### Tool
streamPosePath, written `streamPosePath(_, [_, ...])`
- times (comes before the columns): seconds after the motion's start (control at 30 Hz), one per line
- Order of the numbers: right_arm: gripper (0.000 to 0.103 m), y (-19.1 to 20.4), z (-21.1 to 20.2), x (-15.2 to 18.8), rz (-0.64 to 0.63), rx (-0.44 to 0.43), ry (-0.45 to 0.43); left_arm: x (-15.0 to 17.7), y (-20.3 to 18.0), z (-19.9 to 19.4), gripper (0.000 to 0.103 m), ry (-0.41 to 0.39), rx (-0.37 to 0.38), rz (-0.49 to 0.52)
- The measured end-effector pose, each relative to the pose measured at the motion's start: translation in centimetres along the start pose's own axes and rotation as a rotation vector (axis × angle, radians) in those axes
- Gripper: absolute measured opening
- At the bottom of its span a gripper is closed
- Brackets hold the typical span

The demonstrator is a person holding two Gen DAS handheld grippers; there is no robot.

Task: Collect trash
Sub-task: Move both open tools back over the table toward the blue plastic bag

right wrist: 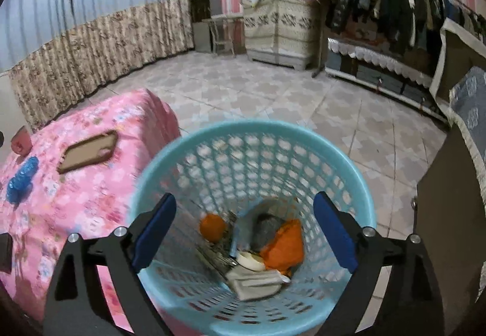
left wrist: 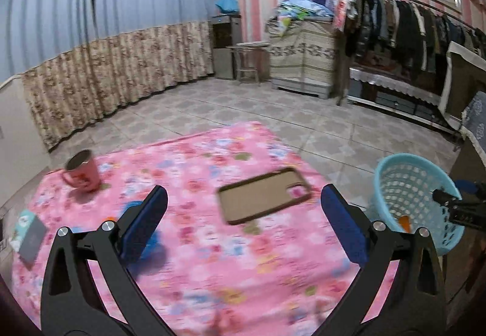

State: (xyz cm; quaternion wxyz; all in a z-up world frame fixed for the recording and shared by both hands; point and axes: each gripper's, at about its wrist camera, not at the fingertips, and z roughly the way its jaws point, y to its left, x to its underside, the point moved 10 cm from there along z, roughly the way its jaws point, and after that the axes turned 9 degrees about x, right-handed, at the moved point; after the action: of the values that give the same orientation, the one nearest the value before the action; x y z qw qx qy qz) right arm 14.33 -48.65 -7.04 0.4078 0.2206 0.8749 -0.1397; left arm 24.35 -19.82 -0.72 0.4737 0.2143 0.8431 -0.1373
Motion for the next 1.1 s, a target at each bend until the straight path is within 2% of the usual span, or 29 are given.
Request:
streamPosePath(0.2, [0.094,7.1,-2.1,-1.5,-0.056,-0.062,-0.05,0.5,7.4,-2.6,0.098,0.003,-0.091,-0.034])
streamPosePath(0.37, [0.094,13.0,-2.7,-1.6,-0.085,-0.132,-0.052,0.9,13.7,-4.4,0.098,0.001,-0.155,-0.08])
streamPosePath(0.63, [0.094,21.5,-3.7,-1.3,-0.132,-0.22,-0.049,2.5,21.5,-6.8,0.098,0.007,-0.237,-0.153])
streamPosePath(0.87, [0.094,28.3,-5.3,-1.1,-0.199,-0.285,-0.07,4.4,24.9,-7.1,0.098,0.022,-0.269,-0.188])
streamPosePath(1.1, [0.094,32.7,-6.2,-0.3,-0.256,-0.316,-0.069,5.9,27.7,-7.2,0.098,0.032,-0.295,-0.219])
